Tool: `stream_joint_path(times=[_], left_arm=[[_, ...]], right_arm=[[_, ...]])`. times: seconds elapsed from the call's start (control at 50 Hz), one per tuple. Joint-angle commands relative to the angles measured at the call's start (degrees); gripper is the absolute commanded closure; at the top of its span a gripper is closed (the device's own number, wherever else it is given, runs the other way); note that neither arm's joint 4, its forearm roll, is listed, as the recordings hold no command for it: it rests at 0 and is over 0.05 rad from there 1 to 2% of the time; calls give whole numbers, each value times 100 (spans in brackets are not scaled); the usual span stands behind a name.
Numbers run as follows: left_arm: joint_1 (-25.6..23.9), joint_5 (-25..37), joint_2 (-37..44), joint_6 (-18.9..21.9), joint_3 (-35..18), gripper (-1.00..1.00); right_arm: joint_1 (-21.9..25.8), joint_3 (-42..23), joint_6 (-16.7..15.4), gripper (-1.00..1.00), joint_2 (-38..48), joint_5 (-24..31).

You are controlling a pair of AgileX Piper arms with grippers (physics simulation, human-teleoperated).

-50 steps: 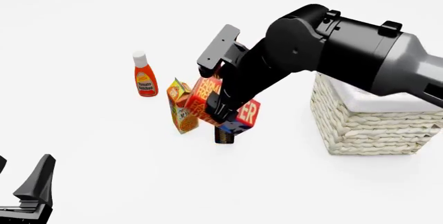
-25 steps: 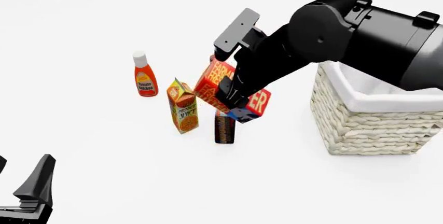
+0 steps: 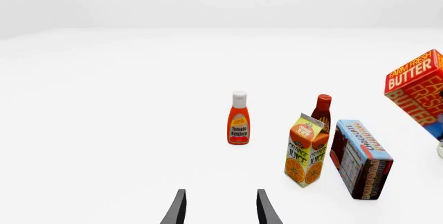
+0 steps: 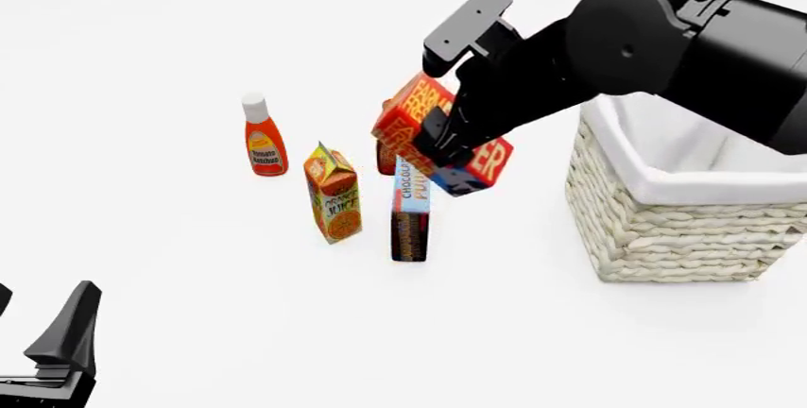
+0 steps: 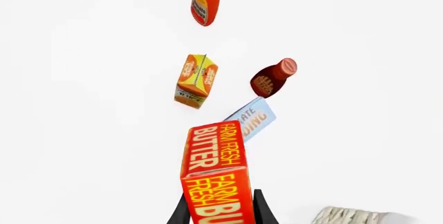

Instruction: Pick the butter and place it in the basket.

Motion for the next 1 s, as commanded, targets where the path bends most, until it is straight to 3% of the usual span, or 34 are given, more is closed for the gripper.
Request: stream_joint_path(times=[0.02, 1.0], left_arm=[[0, 0, 0, 0, 0, -100], [0, 0, 0, 0, 0, -100]], right_arm=[[-154, 16, 173, 100, -192, -194], [-690, 403, 773, 100, -995, -917]])
